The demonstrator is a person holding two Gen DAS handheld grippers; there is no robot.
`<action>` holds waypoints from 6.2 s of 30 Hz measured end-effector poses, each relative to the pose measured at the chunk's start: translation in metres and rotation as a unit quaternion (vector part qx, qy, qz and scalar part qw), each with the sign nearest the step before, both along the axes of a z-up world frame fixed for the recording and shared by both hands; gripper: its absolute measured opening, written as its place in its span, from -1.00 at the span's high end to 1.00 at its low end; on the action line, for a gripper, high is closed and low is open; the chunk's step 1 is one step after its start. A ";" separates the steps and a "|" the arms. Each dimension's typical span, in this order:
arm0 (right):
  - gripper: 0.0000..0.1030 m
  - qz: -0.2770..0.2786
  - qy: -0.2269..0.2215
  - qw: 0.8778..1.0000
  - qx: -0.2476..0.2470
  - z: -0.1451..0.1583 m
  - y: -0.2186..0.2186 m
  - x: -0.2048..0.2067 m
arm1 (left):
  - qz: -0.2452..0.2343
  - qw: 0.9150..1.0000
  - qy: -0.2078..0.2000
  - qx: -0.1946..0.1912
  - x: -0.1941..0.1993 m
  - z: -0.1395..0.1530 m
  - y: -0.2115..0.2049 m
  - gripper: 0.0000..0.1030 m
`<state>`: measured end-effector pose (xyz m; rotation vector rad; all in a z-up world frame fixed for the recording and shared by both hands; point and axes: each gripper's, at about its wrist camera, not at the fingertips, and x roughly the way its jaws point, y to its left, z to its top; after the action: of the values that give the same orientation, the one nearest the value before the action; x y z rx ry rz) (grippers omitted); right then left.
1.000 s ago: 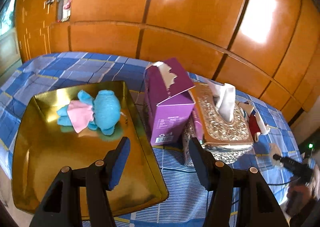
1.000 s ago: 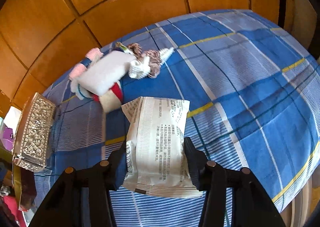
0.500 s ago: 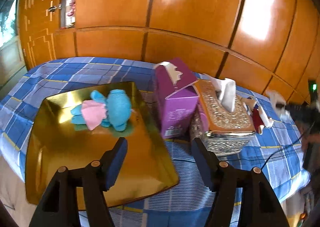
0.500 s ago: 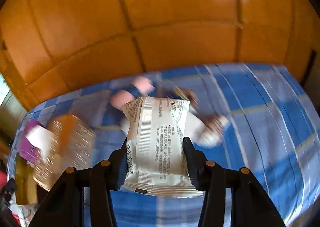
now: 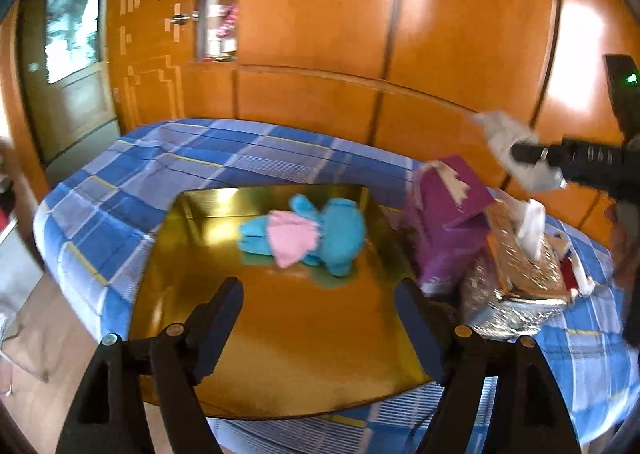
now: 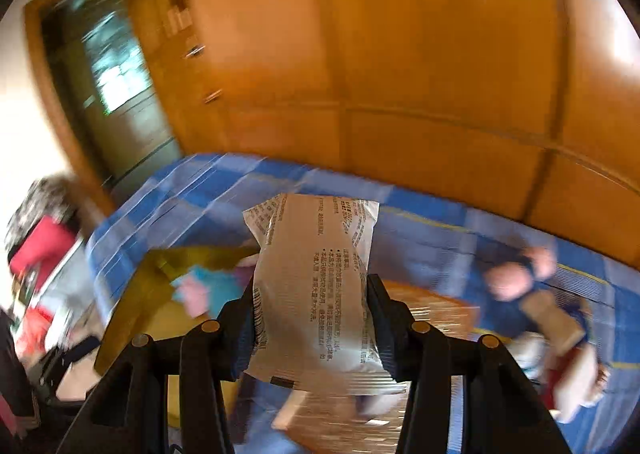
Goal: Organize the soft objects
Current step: 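Carry the white packet to the gold tray and release it with the right tool, then move both tools back toward the remaining soft items on the bed, then grasp the pink towel roll with the blue band using the left tool, then carry the towel roll to the tray with the left tool while the right tool grasps the white block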
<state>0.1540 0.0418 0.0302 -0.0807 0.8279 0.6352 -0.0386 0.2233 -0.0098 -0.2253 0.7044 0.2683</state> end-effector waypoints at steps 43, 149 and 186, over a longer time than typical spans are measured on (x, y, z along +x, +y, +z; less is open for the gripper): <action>-0.12 0.027 -0.118 0.986 -0.116 -0.043 0.125 -0.108 | 0.143 0.989 -0.026 0.015 -0.029 0.003 0.081 -0.64; -0.15 -0.431 0.090 0.894 -0.085 -0.152 -0.340 -0.098 | -0.260 0.945 0.171 0.100 0.335 -0.038 -0.347 -0.41; -0.59 -0.395 0.151 0.893 0.156 -0.131 -0.352 0.007 | -0.282 0.937 0.201 0.045 0.341 -0.037 -0.328 0.31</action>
<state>0.1605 -0.3102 -0.1008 0.6398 0.9546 -0.0079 0.3023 -0.1049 -0.0464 0.1314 1.1251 -0.2127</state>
